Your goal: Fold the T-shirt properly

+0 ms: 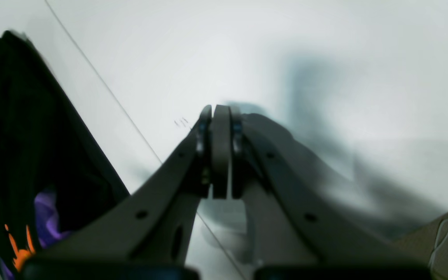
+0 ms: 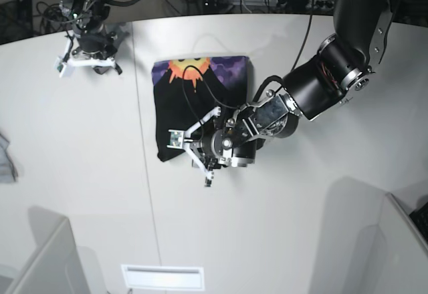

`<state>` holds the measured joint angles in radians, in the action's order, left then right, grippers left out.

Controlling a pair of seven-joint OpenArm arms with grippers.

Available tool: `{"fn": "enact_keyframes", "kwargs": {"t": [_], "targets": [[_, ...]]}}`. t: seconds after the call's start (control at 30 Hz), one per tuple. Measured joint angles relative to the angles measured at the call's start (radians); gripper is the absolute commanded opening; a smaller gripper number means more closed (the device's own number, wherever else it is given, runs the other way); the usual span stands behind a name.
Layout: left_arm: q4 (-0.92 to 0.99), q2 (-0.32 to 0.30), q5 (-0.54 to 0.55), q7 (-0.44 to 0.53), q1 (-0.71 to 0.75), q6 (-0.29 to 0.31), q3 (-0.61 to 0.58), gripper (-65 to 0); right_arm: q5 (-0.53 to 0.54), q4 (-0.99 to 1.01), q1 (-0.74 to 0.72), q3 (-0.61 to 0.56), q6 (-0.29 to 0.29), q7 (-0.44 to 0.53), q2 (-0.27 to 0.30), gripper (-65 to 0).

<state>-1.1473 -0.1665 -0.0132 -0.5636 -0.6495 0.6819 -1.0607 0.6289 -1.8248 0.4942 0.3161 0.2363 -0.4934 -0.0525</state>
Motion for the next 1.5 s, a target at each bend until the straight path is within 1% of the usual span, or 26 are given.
{"fn": "enact_keyframes", "kwargs": {"t": [0.07,0.17,0.2,0.33,0.4,0.47,0.6,0.67,0.73,0.77,0.8,0.83,0.87,0.9,0.93,0.97,1.03,1.1,1.17,1.2,1.23,1.27,1.33,1.43,1.47,1.5], "targets": [[-0.016,-0.002,0.003,-0.01,-0.01,0.005,-0.002,-35.7,0.0,0.0,0.0,0.0,0.0,0.0,0.0,-65.0],[-0.06,-0.005,0.0,-0.024,-0.014,0.011,-0.001,-35.4,0.0,0.0,0.0,-0.002,0.0,0.0,0.0,-65.0],[-0.072,-0.003,0.004,-0.023,-0.014,0.027,0.011,-34.1,0.0,0.0,0.0,-0.002,0.0,0.0,0.0,-65.0],[-0.109,0.011,0.005,-0.027,-0.011,0.024,0.113,-25.3,0.0,0.0,0.0,-0.002,0.0,-0.003,0.0,-65.0],[-0.118,0.017,0.0,-0.025,-0.014,0.023,0.153,-24.0,0.0,0.0,0.0,-0.005,0.0,-0.003,0.0,-65.0],[-0.118,0.017,0.0,-0.026,-0.013,0.024,0.187,-24.2,0.0,0.0,0.001,-0.006,0.0,-0.003,0.0,-65.0],[-0.163,0.005,-0.005,-0.04,0.003,0.026,0.313,-24.4,0.0,0.0,0.006,-0.006,0.0,-0.005,0.0,-65.0],[-0.248,-0.008,-0.002,-0.032,0.026,0.023,0.404,-24.7,0.0,0.0,0.006,-0.006,0.0,-0.003,0.0,-65.0],[-0.354,-0.044,0.01,-0.031,0.074,0.023,0.511,-25.2,-0.001,0.0,0.006,-0.007,-0.005,-0.004,0.003,-65.0],[-0.402,-0.063,0.009,-0.048,0.107,0.023,0.562,-26.8,-0.005,-0.001,0.012,-0.005,-0.037,-0.002,0.006,-65.0],[-0.45,-0.086,0.004,-0.068,0.145,0.023,0.612,-31.1,-0.005,-0.007,0.02,-0.005,-0.071,-0.002,0.009,-65.0],[-0.497,-0.112,-0.013,-0.085,0.19,0.023,0.661,-37.8,-0.008,-0.016,0.031,-0.004,-0.116,-0.002,0.013,-65.0],[-0.544,-0.136,-0.016,-0.094,0.242,0.023,0.714,-45.6,-0.004,-0.024,0.037,-0.002,-0.174,-0.006,0.015,-65.0],[-0.583,-0.159,-0.017,-0.097,0.294,0.023,0.763,-54.0,-0.005,-0.031,0.036,0.0,-0.206,-0.005,0.017,-65.0],[-0.625,-0.176,-0.019,-0.103,0.339,0.022,0.802,-60.9,-0.004,-0.032,0.029,0.001,-0.226,-0.003,0.02,-65.0],[-0.672,-0.19,-0.011,-0.097,0.394,0.023,0.842,-65.0,-0.003,-0.033,0.029,0.003,-0.236,0.0,0.022,-65.0],[-0.739,-0.206,0.011,-0.078,0.498,0.025,0.924,-65.0,-0.004,-0.037,0.033,0.001,-0.253,-0.002,0.039,-65.0],[-0.79,-0.206,-0.001,-0.084,0.592,0.022,1.012,-65.0,-0.008,-0.055,0.047,-0.002,-0.268,-0.002,0.064,-65.0],[-0.811,-0.214,0.003,-0.08,0.675,0.021,1.092,-65.0,-0.008,-0.08,0.063,-0.002,-0.3,-0.002,0.082,-65.0],[-0.811,-0.213,0.031,-0.07,0.719,0.023,1.127,-65.0,-0.007,-0.095,0.08,-0.001,-0.332,0.0,0.091,-65.0],[-0.807,-0.214,0.061,-0.041,0.767,0.023,1.158,-65.0,-0.003,-0.108,0.1,0.001,-0.356,0.001,0.101,-65.0],[-0.801,-0.212,0.11,0.011,0.821,0.022,1.196,-65.0,-0.006,-0.118,0.116,0.001,-0.371,0.0,0.113,-65.0],[-0.799,-0.205,0.194,0.159,0.939,0.023,1.269,-65.0,-0.008,-0.127,0.15,0.002,-0.404,0.008,0.14,-65.0],[-0.775,-0.2,0.24,0.397,1.094,0.021,1.369,-65.0,-0.009,-0.132,0.204,0.004,-0.457,0.103,0.176,-65.0],[-0.763,-0.201,0.244,0.459,1.139,0.018,1.388,-65.0,-0.009,-0.132,0.224,0.005,-0.473,0.113,0.182,-65.0],[-0.748,-0.203,0.241,0.497,1.18,0.006,1.402,-65.0,-0.011,-0.132,0.242,0.003,-0.489,0.119,0.189,-65.0]]}}
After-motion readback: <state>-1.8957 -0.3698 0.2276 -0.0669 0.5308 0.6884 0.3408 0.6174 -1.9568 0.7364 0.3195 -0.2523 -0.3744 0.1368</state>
